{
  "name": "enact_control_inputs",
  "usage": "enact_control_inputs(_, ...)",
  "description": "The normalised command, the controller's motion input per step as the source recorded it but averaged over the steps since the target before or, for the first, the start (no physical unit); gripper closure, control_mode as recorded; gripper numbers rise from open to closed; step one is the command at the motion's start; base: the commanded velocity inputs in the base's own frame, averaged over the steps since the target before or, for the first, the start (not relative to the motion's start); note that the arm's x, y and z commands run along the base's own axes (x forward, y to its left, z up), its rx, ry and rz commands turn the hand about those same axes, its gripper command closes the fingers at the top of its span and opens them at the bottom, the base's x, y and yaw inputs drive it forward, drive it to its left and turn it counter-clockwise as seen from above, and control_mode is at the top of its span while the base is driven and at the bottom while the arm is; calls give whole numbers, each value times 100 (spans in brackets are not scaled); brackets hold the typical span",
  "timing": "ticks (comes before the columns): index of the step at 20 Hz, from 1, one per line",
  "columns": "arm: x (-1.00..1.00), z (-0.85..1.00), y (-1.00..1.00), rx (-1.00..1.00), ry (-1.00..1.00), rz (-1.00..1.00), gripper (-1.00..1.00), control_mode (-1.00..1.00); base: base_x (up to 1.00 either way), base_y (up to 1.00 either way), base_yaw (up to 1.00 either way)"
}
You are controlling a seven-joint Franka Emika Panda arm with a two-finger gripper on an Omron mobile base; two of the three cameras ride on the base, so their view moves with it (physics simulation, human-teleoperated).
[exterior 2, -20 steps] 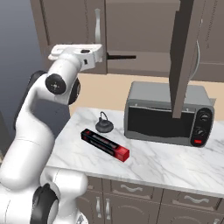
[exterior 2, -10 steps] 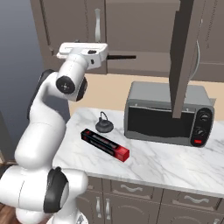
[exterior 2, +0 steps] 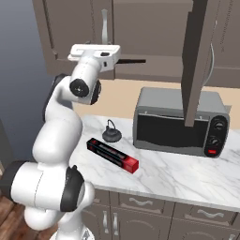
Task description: Pick the pan from the cabinet and place it on the stove. Then turn on the stove burner for the pan.
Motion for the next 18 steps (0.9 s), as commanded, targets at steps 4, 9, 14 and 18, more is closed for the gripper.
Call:
enact_control_inputs(4, 25, 0, 0, 1, 0, 4, -100, -100, 0, 0, 0)
enact_control_inputs(9, 26, 0, 0, 1, 0, 4, -100, -100, 0, 0, 0)
enact_control_inputs(14, 28, 0, 0, 0, 0, 4, -100, -100, 0, 0, 0)
enact_control_inputs(18, 30, 0, 0, 0, 0, 4, -100, -100, 0, 0, 0)
